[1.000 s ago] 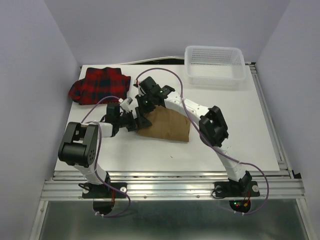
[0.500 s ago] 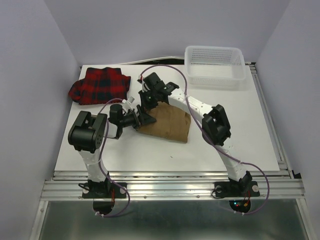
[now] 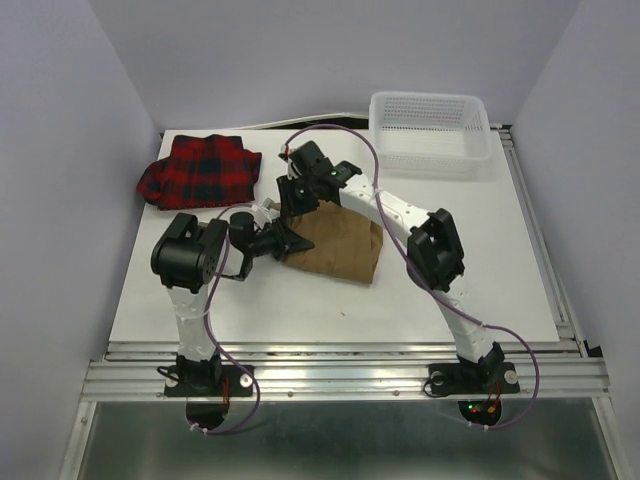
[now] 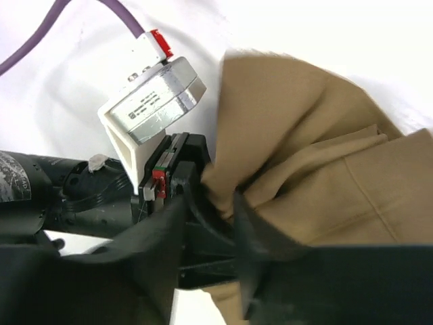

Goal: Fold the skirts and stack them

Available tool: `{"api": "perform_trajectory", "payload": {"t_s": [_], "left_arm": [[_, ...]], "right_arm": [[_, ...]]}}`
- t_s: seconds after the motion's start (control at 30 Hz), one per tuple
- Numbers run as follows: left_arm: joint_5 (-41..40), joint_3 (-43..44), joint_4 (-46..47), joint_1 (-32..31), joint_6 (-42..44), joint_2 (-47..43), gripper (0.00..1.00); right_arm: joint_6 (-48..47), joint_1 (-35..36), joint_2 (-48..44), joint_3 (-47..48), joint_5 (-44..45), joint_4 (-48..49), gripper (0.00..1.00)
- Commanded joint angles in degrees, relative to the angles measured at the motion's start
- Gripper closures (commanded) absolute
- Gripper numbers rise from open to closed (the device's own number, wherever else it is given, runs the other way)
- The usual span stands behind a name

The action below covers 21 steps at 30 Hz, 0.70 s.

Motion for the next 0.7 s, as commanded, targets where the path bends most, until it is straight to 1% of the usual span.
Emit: {"api": "perform_trajectory", "payload": {"t_s": [0.0, 0.03, 0.07, 0.1, 0.13, 0.17, 0.2, 0.23, 0.27, 0.3, 0.33, 0.37, 0.4, 0.47, 0.5, 0.67], "left_arm": [[-5.6, 3.7, -9.1, -0.3, 5.3, -3.6, 0.74], [-6.9, 5.6, -16.6, -0.3, 10.8, -4.8, 0.83], [-10.5, 6.7, -21.2, -0.3, 13.5, -7.2, 0.89], [-11.9, 9.7, -29.6, -0.3, 19.4, -8.3, 0.92], [-13.4, 11.9, -34.5, -0.3, 22.9, -9.2, 0.97], [-19.7, 14.6, -40.1, -0.5, 26.8, -10.2, 1.0], [-22.5, 17.9, -46.0, -0.5, 30.6, -10.3, 1.0], [-25.2, 23.6, -54.0, -0.6, 37.6, -10.1, 1.0], [-31.7, 26.4, -57.6, -0.6, 40.6, -9.6, 1.0], [-33.9, 29.0, -60.3, -0.5, 43.1, -9.6, 1.0], [-35.6, 33.6, -63.8, -0.5, 45.9, -9.3, 1.0], [-37.5, 35.7, -66.2, -0.5, 49.7, -9.0, 1.0], [-40.0, 39.4, -68.5, -0.4, 51.2, -8.5, 1.0], [-42.2, 43.2, -70.9, -0.4, 53.9, -7.9, 1.0], [-43.4, 46.4, -72.0, -0.3, 56.5, -7.4, 1.0], [-47.3, 55.9, -75.1, -0.1, 61.7, -4.9, 1.0]], "right_arm": [[-1.8, -0.3, -5.9, 2.2, 5.1, 3.5, 0.55], [-2.8, -1.5, -6.5, 2.0, 7.3, 3.5, 0.35], [-4.7, -2.1, -7.0, 2.3, 10.1, 3.5, 0.3], [-5.4, -2.8, -8.0, 2.4, 11.7, 3.5, 0.19], [-6.0, -3.5, -8.8, 2.3, 13.2, 3.6, 0.13], [-7.0, -5.3, -9.5, 2.1, 13.5, 4.0, 0.1], [-7.2, -6.3, -10.1, 2.2, 15.3, 4.0, 0.08], [-7.4, -8.2, -11.4, 1.9, 15.7, 4.2, 0.03], [-8.0, -9.0, -12.0, 1.4, 16.1, 4.4, 0.0], [-8.0, -9.8, -12.5, 1.2, 16.5, 4.5, 0.0], [-8.1, -10.6, -13.6, 0.7, 16.7, 4.7, 0.0], [-8.6, -12.0, -14.2, -0.7, 16.8, 4.9, 0.0], [-8.8, -12.5, -14.6, -1.5, 17.0, 5.2, 0.0], [-9.0, -13.4, -16.1, -3.2, 17.5, 5.7, 0.0], [-8.9, -14.1, -16.6, -5.2, 17.1, 5.9, 0.0], [-8.4, -14.6, -19.1, -10.4, 16.1, 7.8, 0.0]]}}
